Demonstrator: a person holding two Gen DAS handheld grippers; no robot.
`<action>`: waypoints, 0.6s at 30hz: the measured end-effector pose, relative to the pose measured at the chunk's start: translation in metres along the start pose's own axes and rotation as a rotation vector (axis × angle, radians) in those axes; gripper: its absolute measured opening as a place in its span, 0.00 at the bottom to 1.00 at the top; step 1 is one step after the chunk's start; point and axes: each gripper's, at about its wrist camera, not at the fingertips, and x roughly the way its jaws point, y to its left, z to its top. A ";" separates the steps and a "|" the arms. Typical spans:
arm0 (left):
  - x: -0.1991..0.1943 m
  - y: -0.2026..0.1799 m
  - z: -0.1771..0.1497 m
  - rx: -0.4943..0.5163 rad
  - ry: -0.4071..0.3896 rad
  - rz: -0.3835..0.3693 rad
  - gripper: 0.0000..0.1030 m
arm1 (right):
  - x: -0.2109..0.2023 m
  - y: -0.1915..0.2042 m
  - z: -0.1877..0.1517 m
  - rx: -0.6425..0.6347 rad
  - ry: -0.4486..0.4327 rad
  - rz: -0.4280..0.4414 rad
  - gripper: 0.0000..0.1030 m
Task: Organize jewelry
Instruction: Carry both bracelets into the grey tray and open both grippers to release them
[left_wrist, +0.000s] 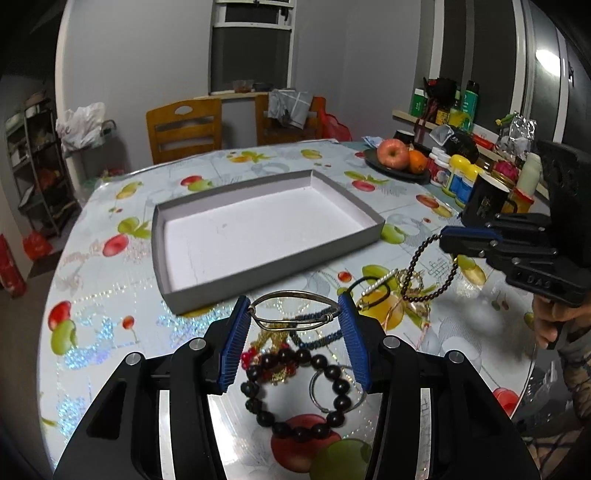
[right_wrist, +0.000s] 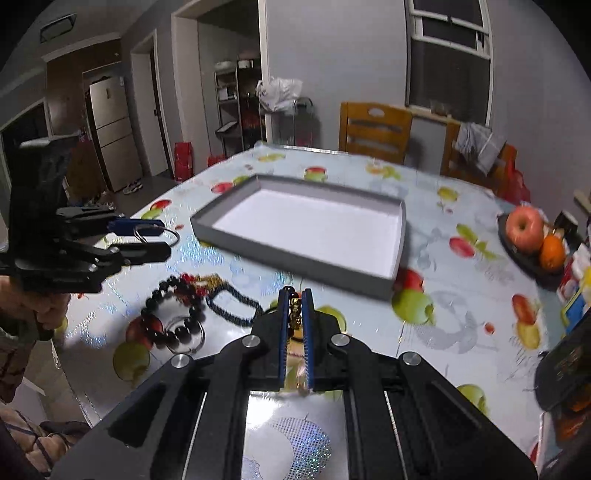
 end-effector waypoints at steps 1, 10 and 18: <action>0.000 0.000 0.001 0.002 -0.001 0.001 0.49 | -0.002 0.000 0.004 -0.002 -0.007 -0.004 0.07; 0.017 0.018 0.021 -0.015 -0.008 0.021 0.49 | 0.007 -0.013 0.035 -0.010 -0.017 -0.036 0.07; 0.058 0.048 0.048 -0.028 0.000 0.080 0.49 | 0.053 -0.035 0.060 0.043 -0.001 -0.034 0.07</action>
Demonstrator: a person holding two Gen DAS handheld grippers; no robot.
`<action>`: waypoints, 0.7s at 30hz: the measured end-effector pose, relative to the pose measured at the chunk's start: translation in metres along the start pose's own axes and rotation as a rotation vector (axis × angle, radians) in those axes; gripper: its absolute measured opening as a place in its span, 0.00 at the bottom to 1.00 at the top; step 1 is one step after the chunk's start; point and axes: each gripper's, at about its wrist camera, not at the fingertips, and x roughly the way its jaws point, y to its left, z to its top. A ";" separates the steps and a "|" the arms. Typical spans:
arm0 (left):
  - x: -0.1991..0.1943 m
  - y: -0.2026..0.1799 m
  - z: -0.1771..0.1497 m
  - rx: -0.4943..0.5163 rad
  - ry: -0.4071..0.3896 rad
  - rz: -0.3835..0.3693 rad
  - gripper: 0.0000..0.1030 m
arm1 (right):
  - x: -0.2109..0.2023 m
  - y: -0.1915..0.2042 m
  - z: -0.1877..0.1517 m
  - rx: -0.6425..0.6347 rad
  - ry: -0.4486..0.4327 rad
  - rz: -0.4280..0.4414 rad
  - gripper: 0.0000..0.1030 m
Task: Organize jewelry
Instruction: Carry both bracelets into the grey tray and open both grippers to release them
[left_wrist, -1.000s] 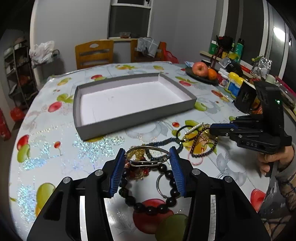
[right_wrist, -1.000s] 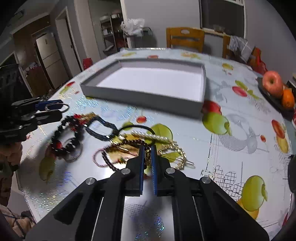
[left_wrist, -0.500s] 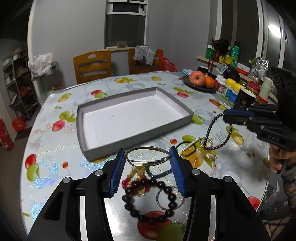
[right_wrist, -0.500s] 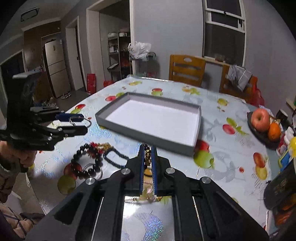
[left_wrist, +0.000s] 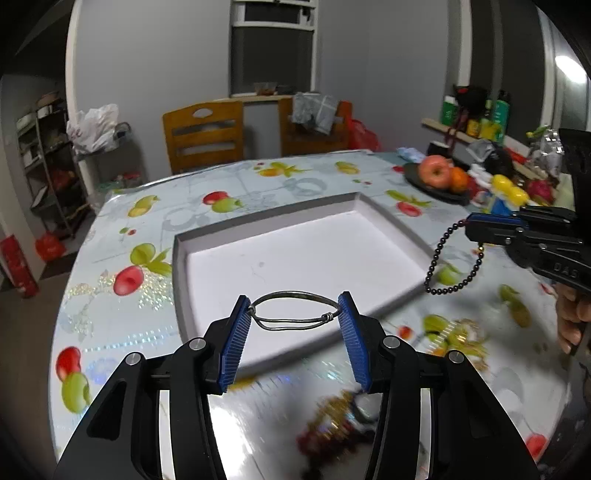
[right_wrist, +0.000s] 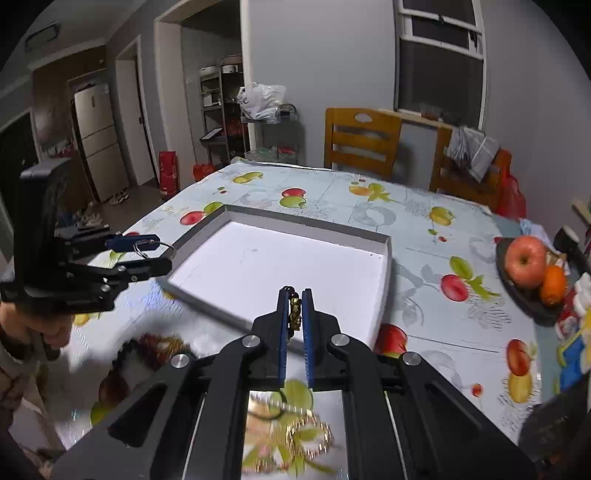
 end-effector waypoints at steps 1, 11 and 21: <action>0.006 0.003 0.001 -0.005 0.007 0.004 0.49 | 0.006 -0.002 0.002 0.010 0.003 -0.002 0.07; 0.063 0.028 0.008 -0.068 0.077 0.031 0.49 | 0.074 -0.023 0.008 0.122 0.069 0.020 0.07; 0.084 0.032 -0.008 -0.058 0.141 0.034 0.49 | 0.105 -0.037 -0.007 0.159 0.138 -0.004 0.07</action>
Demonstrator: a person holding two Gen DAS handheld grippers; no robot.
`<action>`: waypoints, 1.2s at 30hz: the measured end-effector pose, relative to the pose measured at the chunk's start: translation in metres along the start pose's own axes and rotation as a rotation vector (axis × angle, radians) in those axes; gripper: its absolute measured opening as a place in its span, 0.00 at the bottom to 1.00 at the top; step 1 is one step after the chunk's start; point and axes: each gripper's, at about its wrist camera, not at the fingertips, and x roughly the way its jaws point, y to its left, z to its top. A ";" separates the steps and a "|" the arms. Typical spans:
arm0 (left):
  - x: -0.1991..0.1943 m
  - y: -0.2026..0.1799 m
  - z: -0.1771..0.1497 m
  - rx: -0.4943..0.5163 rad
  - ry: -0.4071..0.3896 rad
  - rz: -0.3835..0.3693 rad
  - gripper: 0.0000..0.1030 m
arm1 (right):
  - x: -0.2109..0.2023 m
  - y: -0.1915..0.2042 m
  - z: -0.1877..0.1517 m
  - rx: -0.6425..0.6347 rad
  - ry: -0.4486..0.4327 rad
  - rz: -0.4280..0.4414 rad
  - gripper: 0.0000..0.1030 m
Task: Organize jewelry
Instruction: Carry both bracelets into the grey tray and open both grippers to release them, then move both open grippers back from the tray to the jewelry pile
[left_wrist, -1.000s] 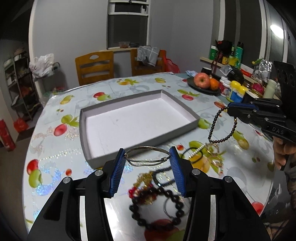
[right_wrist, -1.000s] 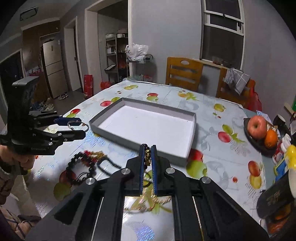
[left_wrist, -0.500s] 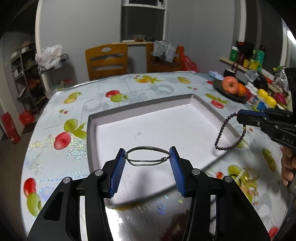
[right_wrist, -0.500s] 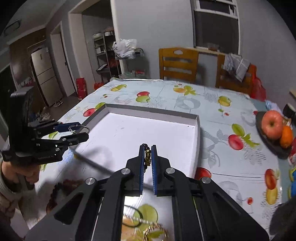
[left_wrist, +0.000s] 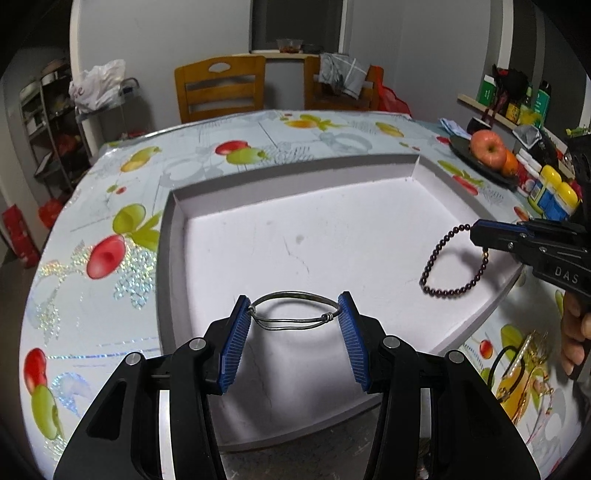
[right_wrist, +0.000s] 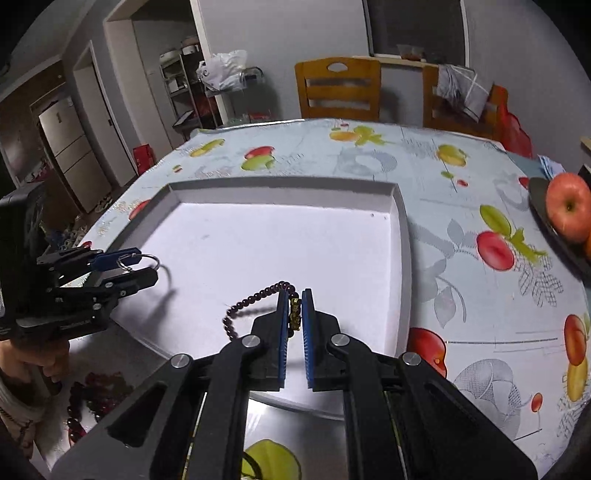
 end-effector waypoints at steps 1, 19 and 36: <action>0.001 0.000 -0.001 0.002 0.003 0.001 0.49 | 0.001 -0.001 -0.001 0.002 0.004 -0.002 0.07; -0.033 -0.005 -0.019 0.000 -0.065 0.021 0.80 | -0.036 -0.001 -0.018 -0.007 -0.058 0.005 0.45; -0.087 -0.024 -0.051 -0.005 -0.130 -0.027 0.89 | -0.068 -0.009 -0.056 -0.006 -0.074 0.000 0.60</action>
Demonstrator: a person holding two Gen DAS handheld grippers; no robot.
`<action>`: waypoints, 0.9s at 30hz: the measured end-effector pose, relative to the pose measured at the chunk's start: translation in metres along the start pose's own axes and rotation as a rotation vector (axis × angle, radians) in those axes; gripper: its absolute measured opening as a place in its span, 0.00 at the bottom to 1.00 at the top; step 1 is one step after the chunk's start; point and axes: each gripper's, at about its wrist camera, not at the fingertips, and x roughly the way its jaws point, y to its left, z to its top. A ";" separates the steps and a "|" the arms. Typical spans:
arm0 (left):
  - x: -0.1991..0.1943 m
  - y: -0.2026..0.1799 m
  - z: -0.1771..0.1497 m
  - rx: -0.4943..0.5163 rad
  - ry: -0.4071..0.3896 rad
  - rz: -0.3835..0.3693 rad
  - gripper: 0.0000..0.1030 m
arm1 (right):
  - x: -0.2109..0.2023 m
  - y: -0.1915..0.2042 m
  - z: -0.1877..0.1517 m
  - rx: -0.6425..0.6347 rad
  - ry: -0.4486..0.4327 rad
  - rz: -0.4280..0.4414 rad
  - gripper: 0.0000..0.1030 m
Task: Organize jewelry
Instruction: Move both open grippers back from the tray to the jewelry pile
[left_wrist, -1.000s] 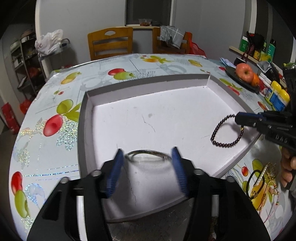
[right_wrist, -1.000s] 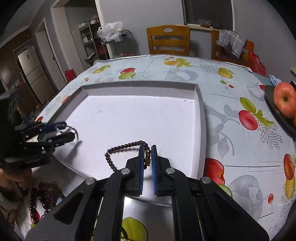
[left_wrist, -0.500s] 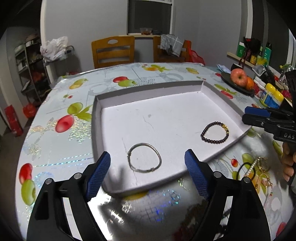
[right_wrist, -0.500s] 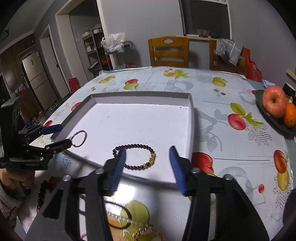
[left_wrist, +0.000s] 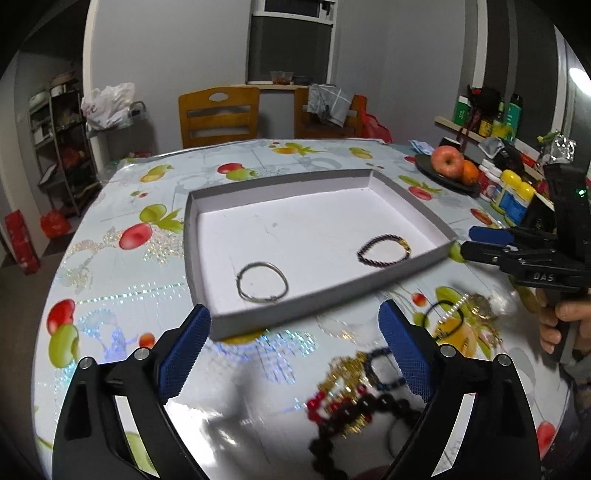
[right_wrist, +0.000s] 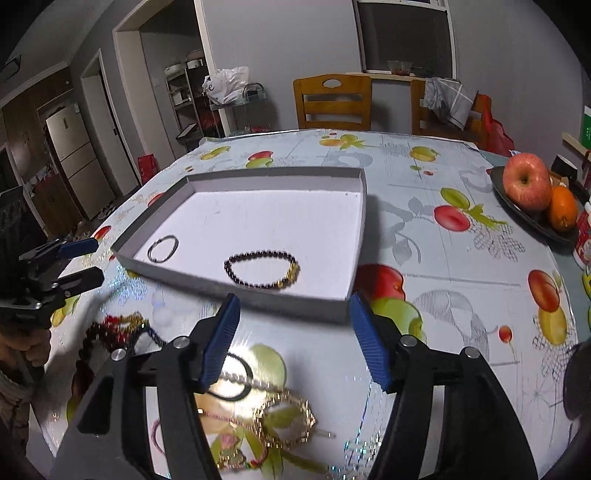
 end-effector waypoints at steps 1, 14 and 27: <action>-0.002 -0.001 -0.003 -0.002 0.003 -0.007 0.89 | -0.001 0.000 -0.002 0.002 0.001 0.000 0.60; -0.013 -0.016 -0.036 0.049 0.048 -0.027 0.89 | -0.015 -0.001 -0.032 -0.014 0.040 0.009 0.60; -0.020 -0.014 -0.047 0.041 0.026 0.001 0.88 | -0.006 0.014 -0.049 -0.116 0.143 -0.023 0.60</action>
